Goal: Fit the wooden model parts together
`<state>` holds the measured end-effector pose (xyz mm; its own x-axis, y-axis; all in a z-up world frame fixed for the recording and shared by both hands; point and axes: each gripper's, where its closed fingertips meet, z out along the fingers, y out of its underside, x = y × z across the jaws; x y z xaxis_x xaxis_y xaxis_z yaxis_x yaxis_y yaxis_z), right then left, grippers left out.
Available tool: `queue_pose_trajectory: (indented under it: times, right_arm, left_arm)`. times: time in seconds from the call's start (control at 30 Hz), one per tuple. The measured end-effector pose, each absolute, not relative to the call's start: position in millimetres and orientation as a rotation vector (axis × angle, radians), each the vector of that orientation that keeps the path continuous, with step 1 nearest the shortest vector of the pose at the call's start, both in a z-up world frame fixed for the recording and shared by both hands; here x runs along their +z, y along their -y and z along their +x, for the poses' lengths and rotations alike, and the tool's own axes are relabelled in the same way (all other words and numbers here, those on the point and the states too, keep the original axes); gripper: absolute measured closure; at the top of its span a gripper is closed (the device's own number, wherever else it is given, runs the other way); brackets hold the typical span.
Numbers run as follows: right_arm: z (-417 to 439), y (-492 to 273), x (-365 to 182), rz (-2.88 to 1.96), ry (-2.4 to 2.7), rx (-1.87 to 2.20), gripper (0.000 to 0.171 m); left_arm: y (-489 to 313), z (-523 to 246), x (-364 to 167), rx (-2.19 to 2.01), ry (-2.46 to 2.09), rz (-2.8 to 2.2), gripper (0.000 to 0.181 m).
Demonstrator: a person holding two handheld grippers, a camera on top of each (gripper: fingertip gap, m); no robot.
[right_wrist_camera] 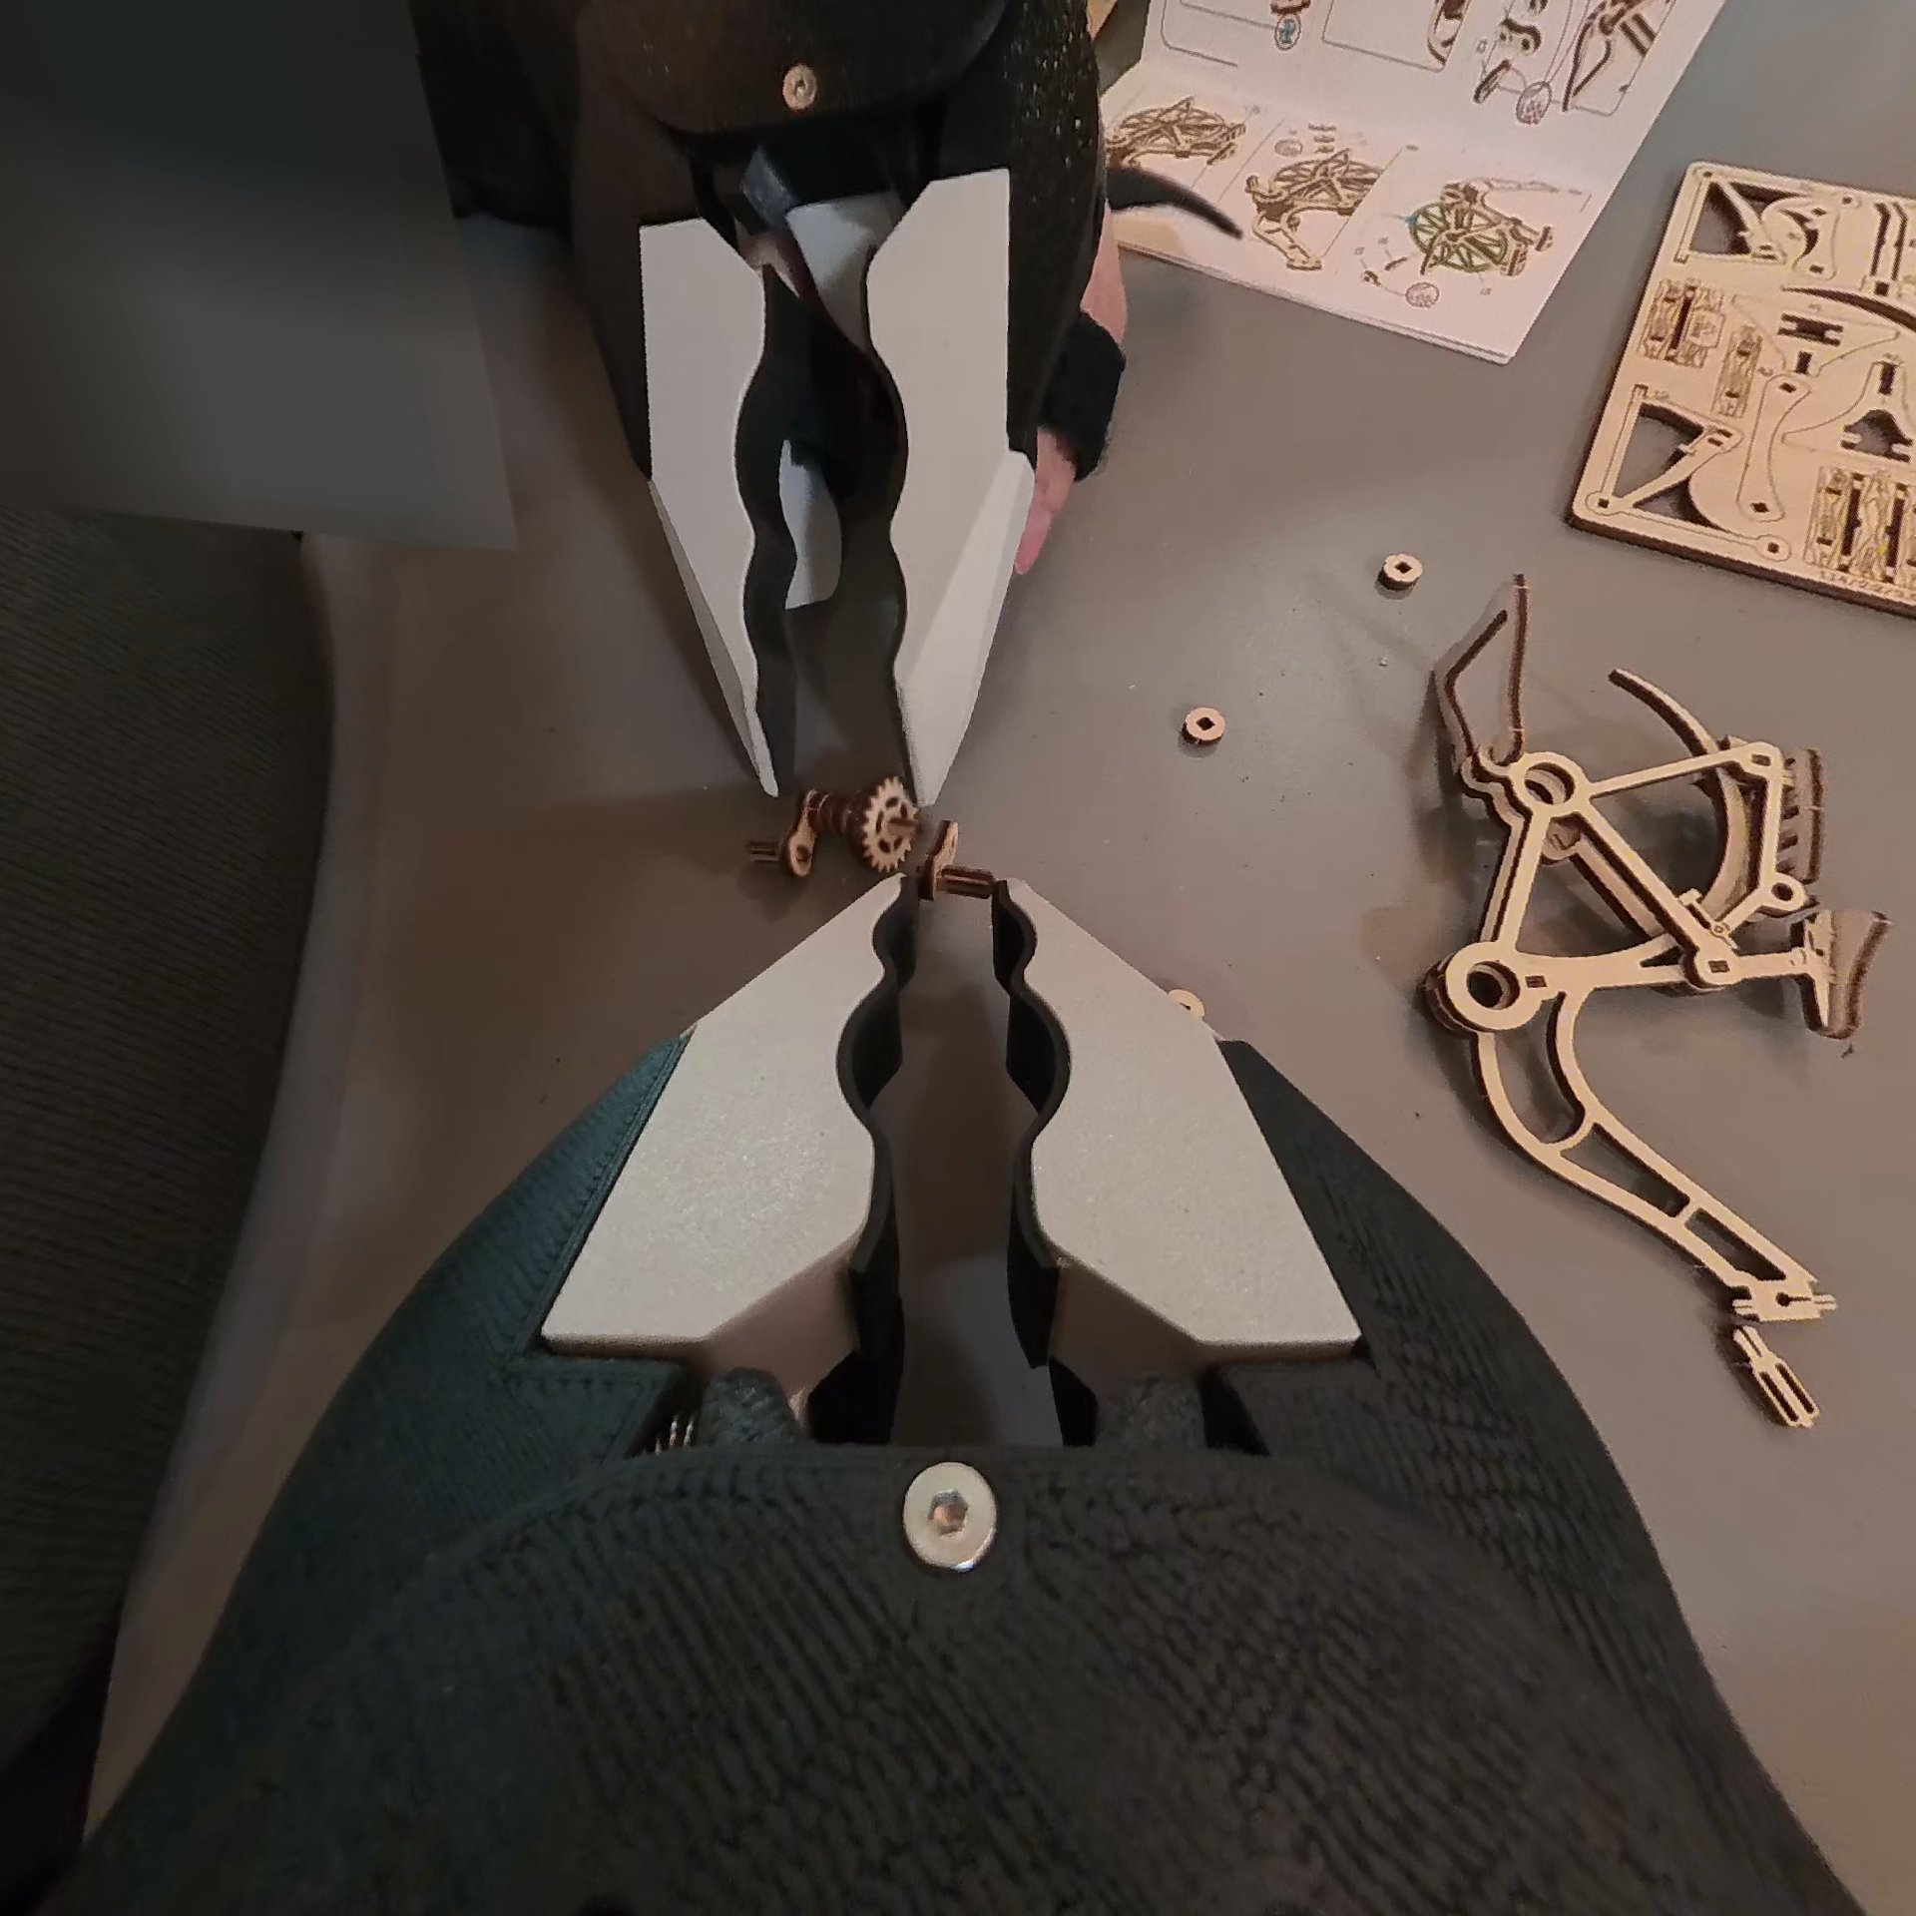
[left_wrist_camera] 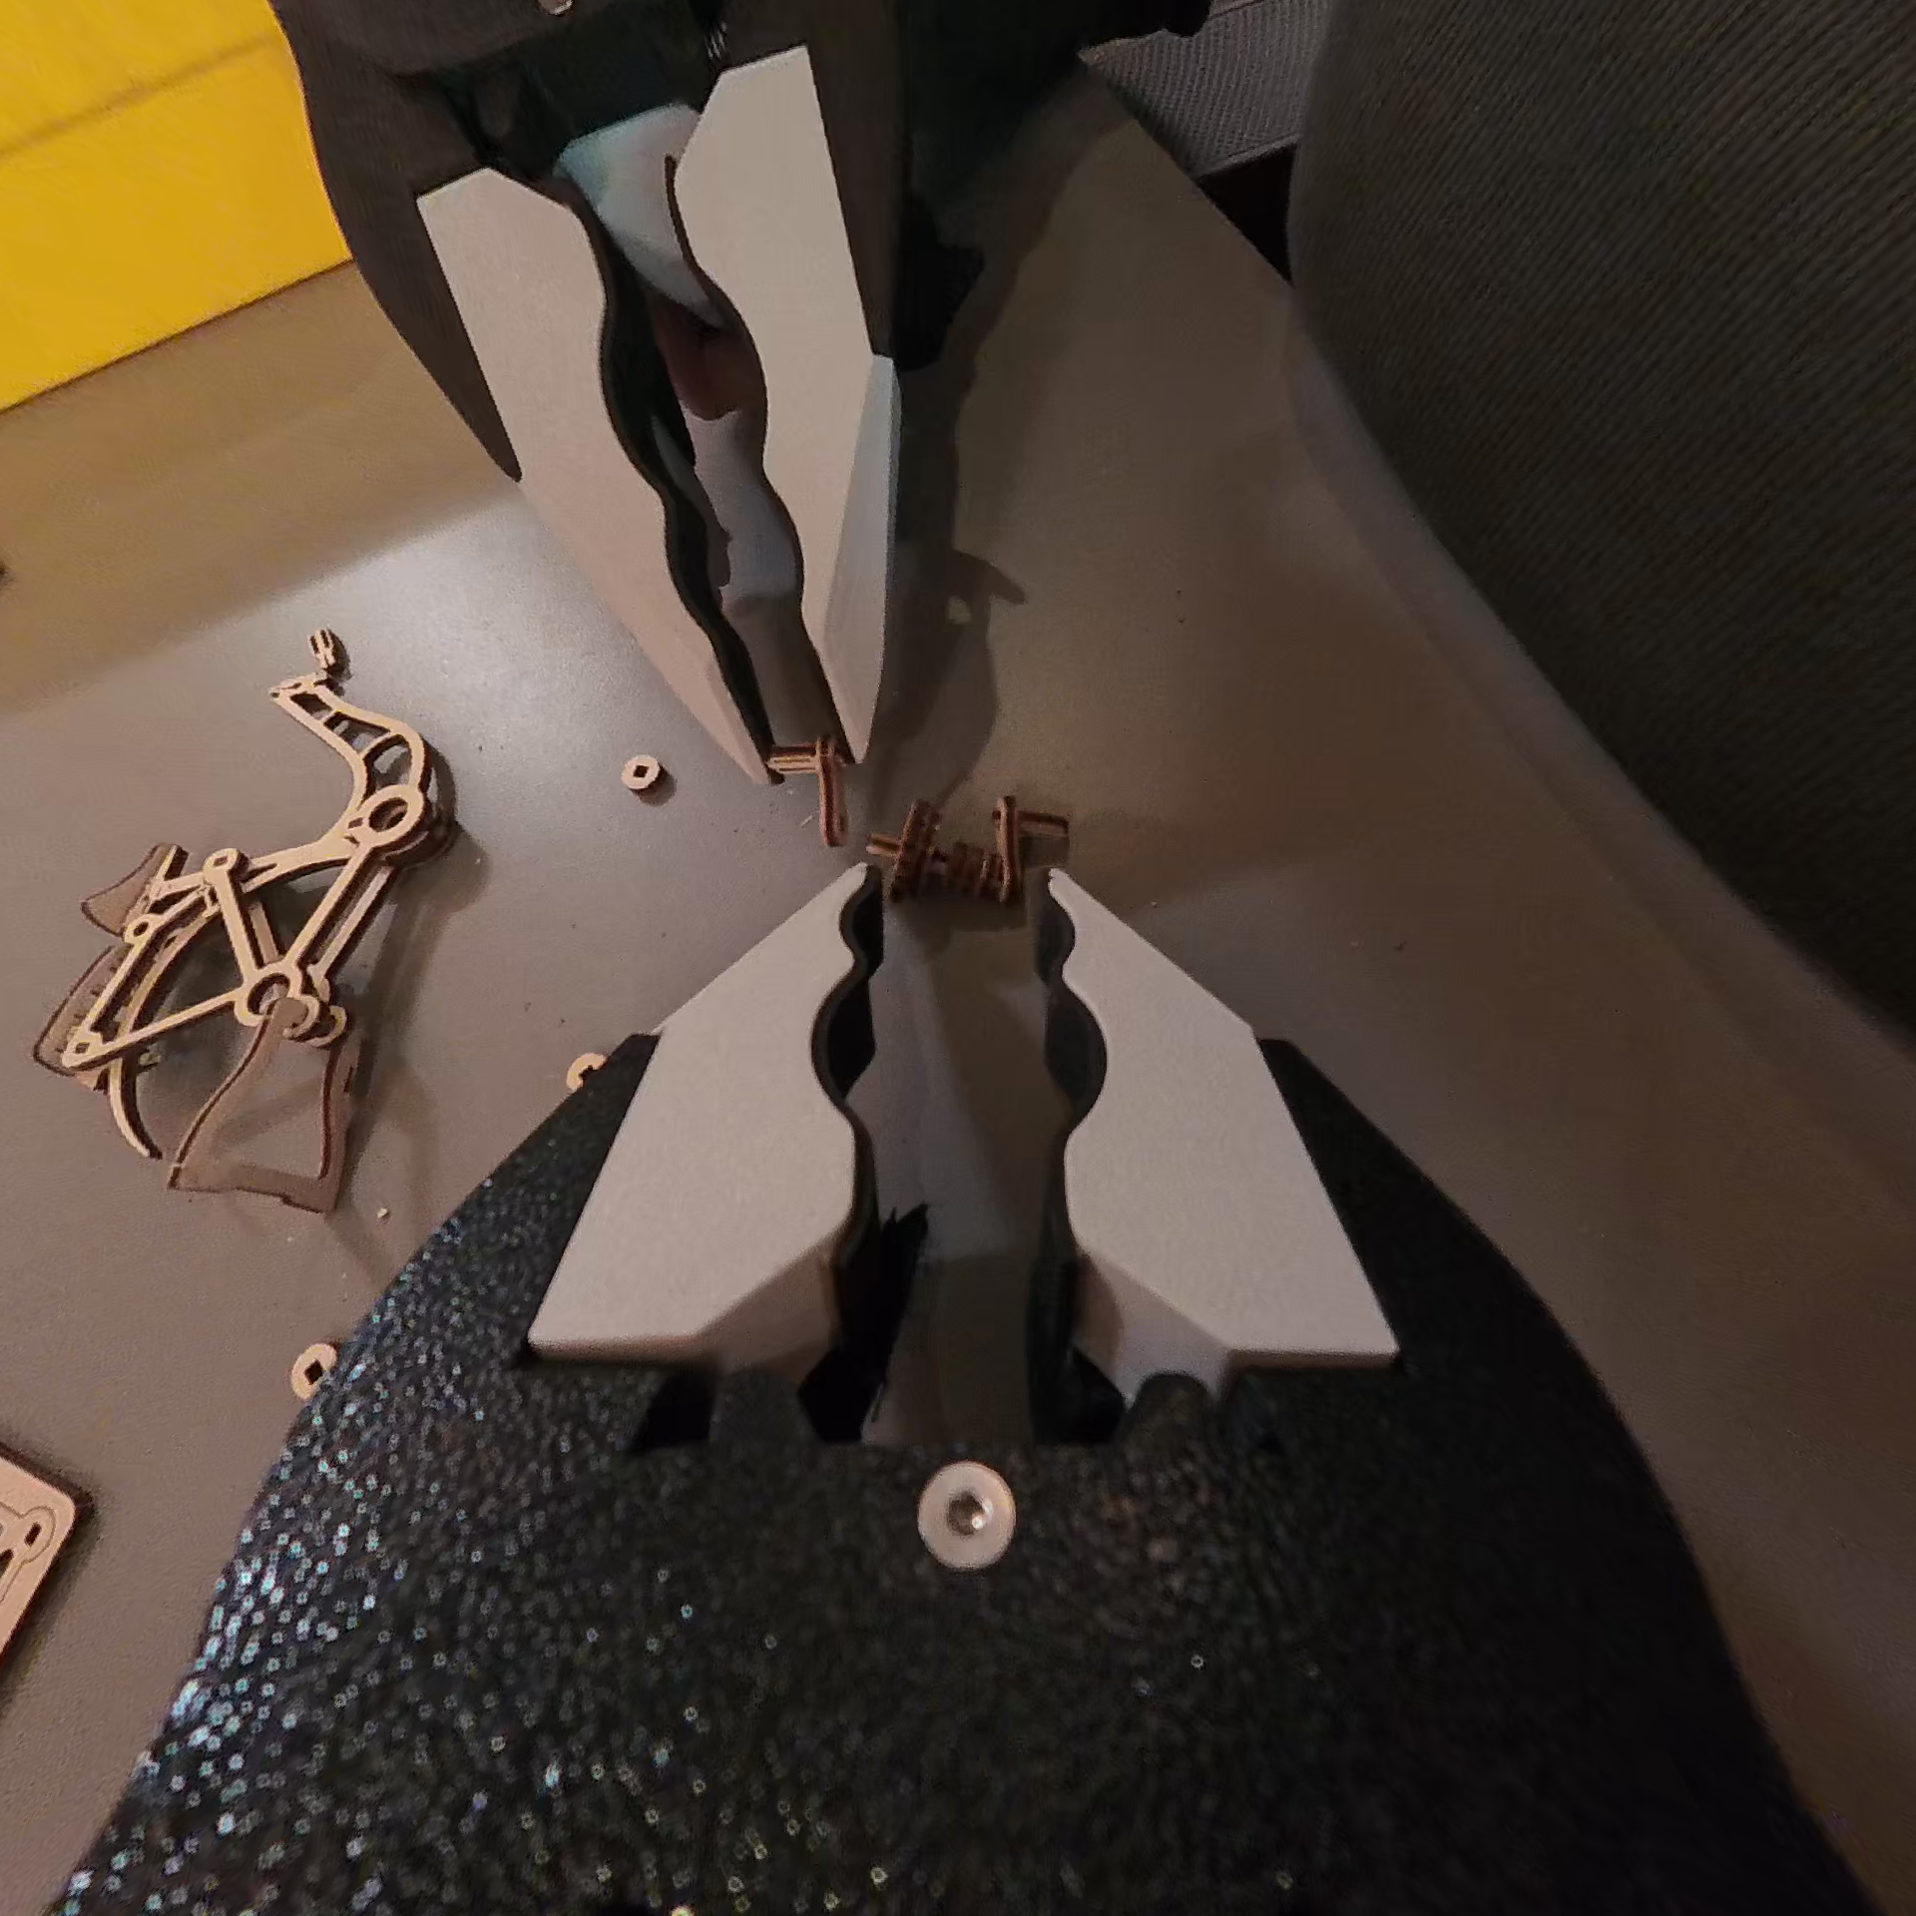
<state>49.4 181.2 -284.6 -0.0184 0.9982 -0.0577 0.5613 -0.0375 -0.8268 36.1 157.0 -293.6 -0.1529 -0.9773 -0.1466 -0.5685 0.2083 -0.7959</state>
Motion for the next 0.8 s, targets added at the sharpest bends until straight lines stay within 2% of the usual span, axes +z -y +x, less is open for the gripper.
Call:
queue_pose_trajectory:
  times: [0.8]
  right_arm:
    - [49.0, -185.2, -286.4, -1.675, 1.626, 0.895, 0.159]
  left_arm:
    - [-164.0, 42.2, -294.4, -0.816, -1.667, -1.639, 0.159]
